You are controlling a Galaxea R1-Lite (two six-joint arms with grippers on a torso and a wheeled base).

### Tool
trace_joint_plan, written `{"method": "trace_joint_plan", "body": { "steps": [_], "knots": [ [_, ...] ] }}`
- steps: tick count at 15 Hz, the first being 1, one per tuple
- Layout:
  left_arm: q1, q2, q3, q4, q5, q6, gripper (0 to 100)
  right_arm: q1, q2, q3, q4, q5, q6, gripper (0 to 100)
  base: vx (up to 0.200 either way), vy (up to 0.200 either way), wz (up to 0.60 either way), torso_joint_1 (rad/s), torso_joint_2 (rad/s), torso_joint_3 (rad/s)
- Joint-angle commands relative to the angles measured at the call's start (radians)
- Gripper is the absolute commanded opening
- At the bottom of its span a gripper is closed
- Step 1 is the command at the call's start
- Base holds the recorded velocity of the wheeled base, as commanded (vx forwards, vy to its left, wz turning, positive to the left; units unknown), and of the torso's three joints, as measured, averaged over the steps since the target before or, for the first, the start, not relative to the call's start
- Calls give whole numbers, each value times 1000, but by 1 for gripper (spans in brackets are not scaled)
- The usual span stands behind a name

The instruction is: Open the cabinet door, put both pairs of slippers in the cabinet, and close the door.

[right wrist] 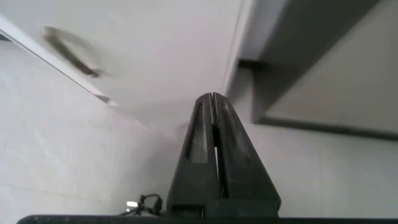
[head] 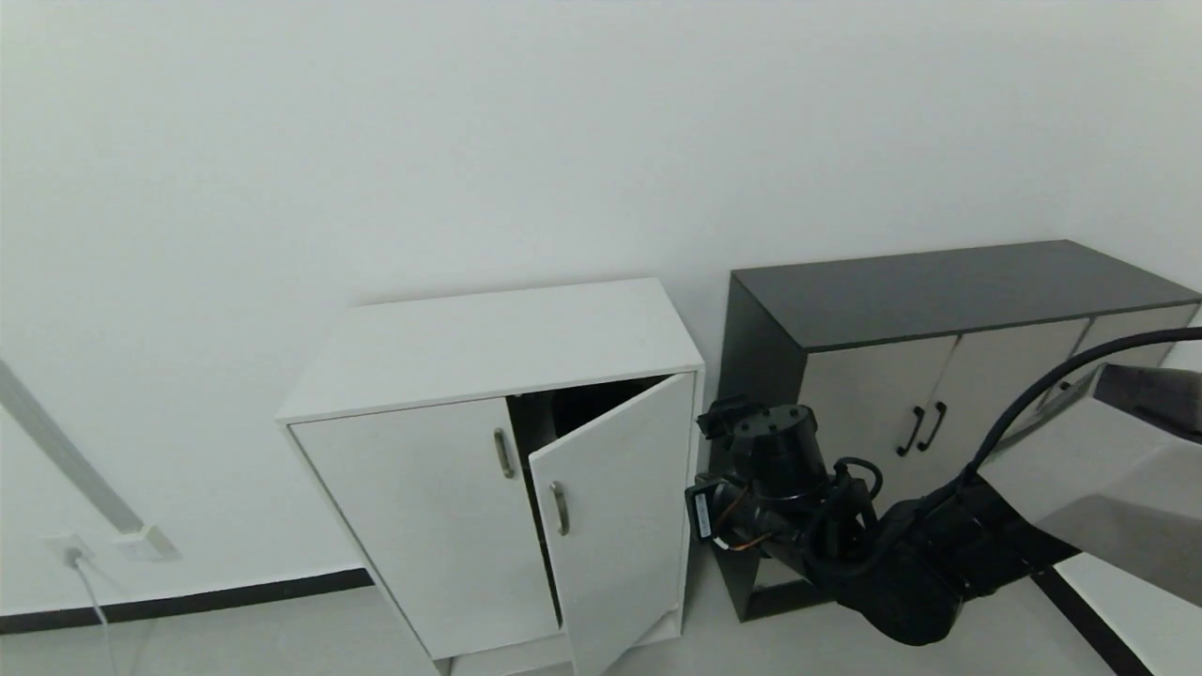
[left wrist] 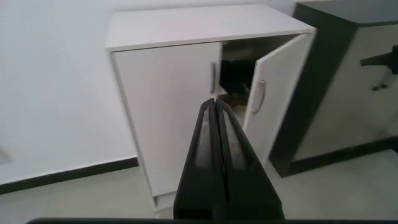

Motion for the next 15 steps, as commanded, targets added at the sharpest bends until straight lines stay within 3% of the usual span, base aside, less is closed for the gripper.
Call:
{"method": "trace_joint_plan", "body": {
  "steps": [1, 3, 10, 12, 15],
  "knots": [
    [0, 0, 0, -1, 0, 0, 0, 1, -6, 9, -7, 4, 0, 0, 0, 0, 600, 17, 12, 2],
    [0, 0, 0, -1, 0, -3, 0, 1, -6, 22, -12, 10, -1, 0, 0, 0, 600, 0, 5, 2],
    [0, 0, 0, -1, 1, -3, 0, 3, 19, 111, -107, 85, -21, 0, 0, 0, 0, 0, 0, 0],
    [0, 0, 0, -1, -2, -3, 0, 9, 23, 203, -219, 176, -41, 0, 0, 0, 0, 0, 0, 0],
    [0, 0, 0, -1, -2, -3, 0, 12, 40, 266, -343, 203, -106, 0, 0, 0, 0, 0, 0, 0]
  ]
}}
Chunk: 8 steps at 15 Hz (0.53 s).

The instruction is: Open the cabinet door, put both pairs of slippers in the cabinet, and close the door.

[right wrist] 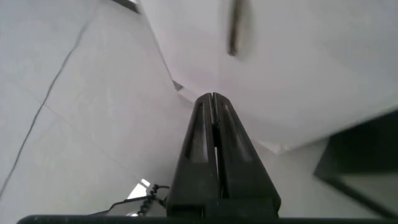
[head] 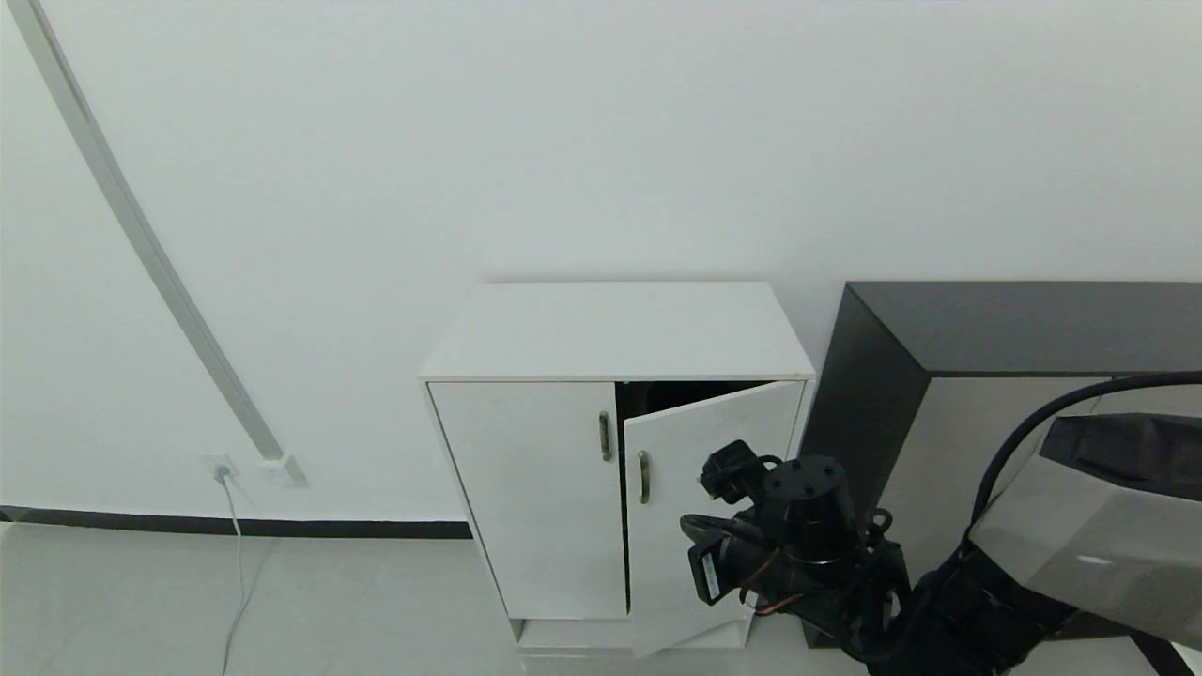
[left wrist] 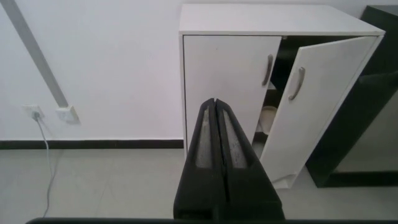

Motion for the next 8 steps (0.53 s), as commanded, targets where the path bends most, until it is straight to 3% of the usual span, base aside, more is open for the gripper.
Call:
{"method": "trace_joint_plan", "body": {
  "steps": [1, 7, 8],
  "knots": [
    [1, 0, 0, 0, 1, 0, 0, 4, 16, 32, -7, 14, -4, 0, 200, 0, 0, -2, 2, 2],
    [1, 0, 0, 0, 1, -1, 0, 10, 31, 40, -9, 20, -4, 0, 200, 0, 0, 2, 2, 2],
    [1, 0, 0, 0, 1, -3, 0, 10, 31, 41, -12, 20, -4, 0, 0, 0, 0, 0, 0, 0]
  ]
}}
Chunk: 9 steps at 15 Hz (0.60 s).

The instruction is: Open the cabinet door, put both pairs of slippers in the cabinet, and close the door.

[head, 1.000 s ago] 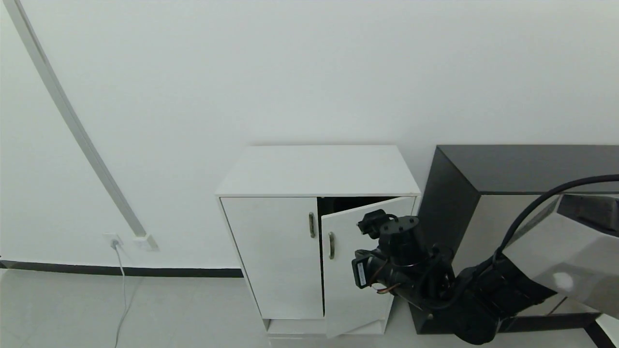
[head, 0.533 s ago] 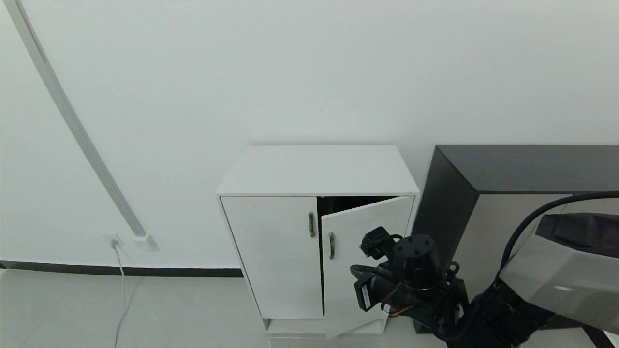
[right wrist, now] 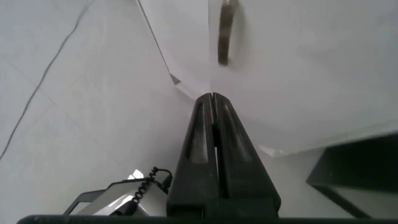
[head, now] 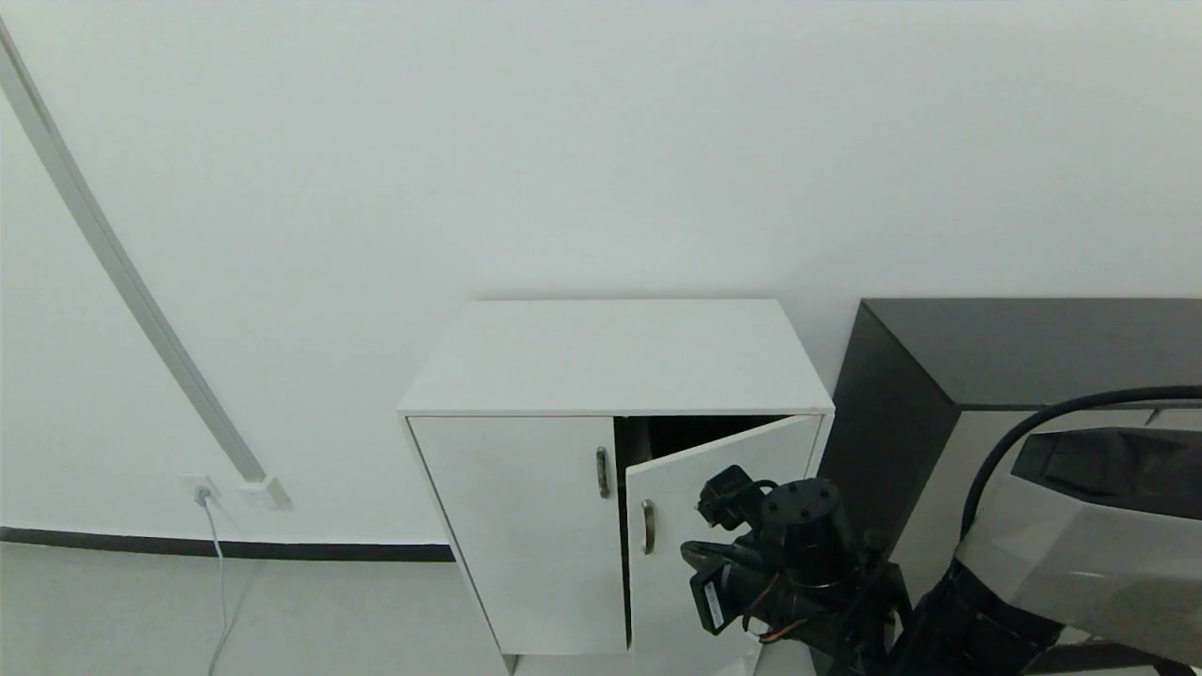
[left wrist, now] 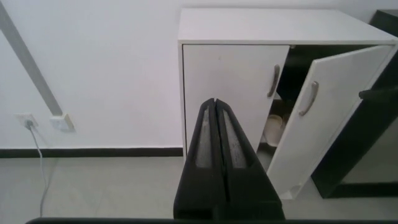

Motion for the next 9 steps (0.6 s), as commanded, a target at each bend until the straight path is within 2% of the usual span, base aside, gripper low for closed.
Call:
{"method": "trace_joint_plan", "body": {
  "steps": [1, 5, 9],
  "knots": [
    [0, 0, 0, 0, 0, -1, 0, -1, 12, 0, -1, 0, 0, 0, 0, 0, 0, 0, 0, 0],
    [0, 0, 0, 0, 0, -1, 0, -7, 87, -32, -50, 0, 3, 0, 0, 0, 0, 0, 0, 0],
    [0, 0, 0, 0, 0, -1, 0, -56, 161, -129, -56, -1, 6, 0, 0, 0, 0, 0, 0, 0]
  ]
}}
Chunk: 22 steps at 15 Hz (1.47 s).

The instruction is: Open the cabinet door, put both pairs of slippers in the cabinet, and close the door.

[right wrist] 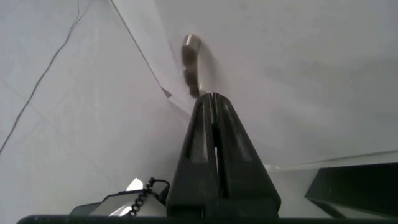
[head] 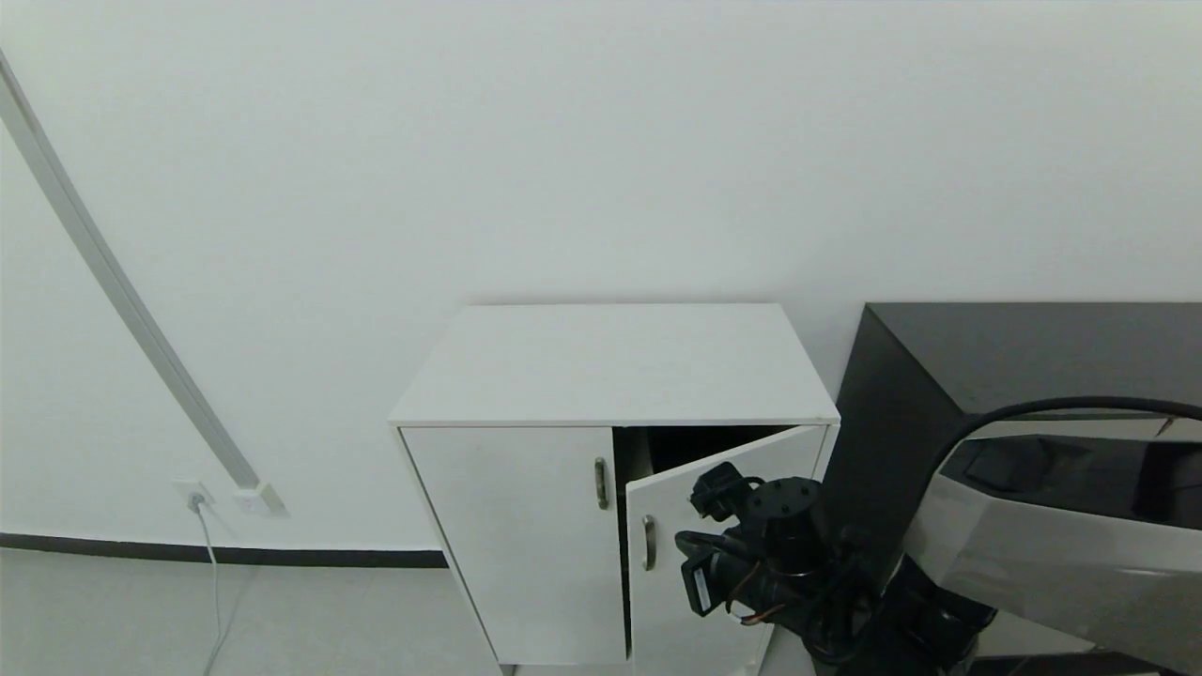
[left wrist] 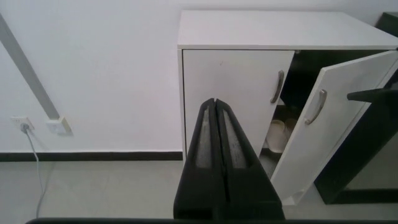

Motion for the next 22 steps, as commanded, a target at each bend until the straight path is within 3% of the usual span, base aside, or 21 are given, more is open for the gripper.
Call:
{"method": "trace_joint_plan", "body": {
  "steps": [1, 16, 22],
  "knots": [
    [0, 0, 0, 0, 0, -1, 0, -44, 64, -68, -1, 0, 0, 0, 0, 0, 0, 0, 0, 0],
    [0, 0, 0, 0, 2, -1, 0, -162, 175, -372, 107, 0, -6, 0, 0, 0, 0, 0, 0, 0],
    [0, 0, 0, 0, 3, 1, 0, -170, 182, -375, 105, 0, -6, 0, 0, 0, 0, 0, 0, 0]
  ]
}}
